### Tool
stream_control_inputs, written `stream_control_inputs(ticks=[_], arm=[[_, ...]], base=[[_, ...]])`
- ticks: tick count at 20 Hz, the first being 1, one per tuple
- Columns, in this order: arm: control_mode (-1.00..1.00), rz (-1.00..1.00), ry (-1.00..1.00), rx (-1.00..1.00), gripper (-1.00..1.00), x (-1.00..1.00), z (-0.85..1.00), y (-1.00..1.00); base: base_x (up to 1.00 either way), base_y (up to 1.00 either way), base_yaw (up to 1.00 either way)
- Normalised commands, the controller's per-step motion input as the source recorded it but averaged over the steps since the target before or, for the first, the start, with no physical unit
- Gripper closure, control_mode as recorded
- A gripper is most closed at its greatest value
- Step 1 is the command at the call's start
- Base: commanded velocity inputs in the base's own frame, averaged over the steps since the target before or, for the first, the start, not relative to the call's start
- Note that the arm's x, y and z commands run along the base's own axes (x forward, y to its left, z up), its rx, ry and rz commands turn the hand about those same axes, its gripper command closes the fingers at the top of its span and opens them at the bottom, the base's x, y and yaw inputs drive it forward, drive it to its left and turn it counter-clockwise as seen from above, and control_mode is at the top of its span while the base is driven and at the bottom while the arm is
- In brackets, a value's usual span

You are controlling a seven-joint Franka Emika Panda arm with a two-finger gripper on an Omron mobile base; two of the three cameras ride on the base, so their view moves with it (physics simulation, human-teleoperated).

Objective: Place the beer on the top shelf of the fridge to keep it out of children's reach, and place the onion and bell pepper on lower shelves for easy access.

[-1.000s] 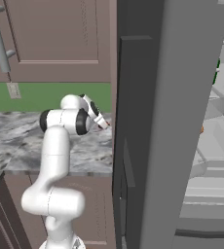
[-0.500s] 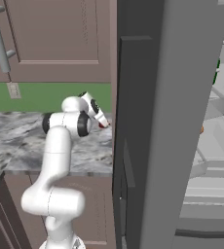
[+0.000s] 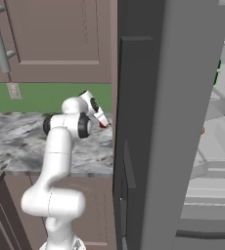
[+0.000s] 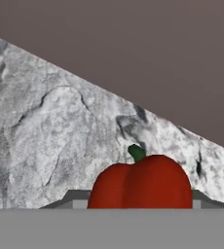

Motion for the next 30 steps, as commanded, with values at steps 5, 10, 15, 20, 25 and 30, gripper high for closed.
stream_control_inputs(ticks=[5, 10, 15, 20, 25, 30], arm=[[-1.00, 0.00, -0.26, 0.00, 1.00, -0.96, -0.52, 0.00], [-1.00, 0.00, -0.19, 0.00, 1.00, -1.00, -0.08, 0.00], [-1.00, 0.00, -0.04, -0.01, 1.00, -1.00, 0.39, 0.04], [-1.00, 0.00, 0.00, -0.05, 1.00, -1.00, 0.96, 0.19], [-1.00, 0.01, 0.00, -0.09, 1.00, -1.00, 0.77, 0.21], [-1.00, 0.03, 0.03, -0.08, 1.00, -1.00, 0.96, 0.18]], base=[[0.00, 0.00, 0.00], [0.00, 0.00, 0.00], [0.00, 0.00, 0.00], [0.00, 0.00, 0.00], [0.00, 0.00, 0.00], [0.00, 0.00, 0.00]])
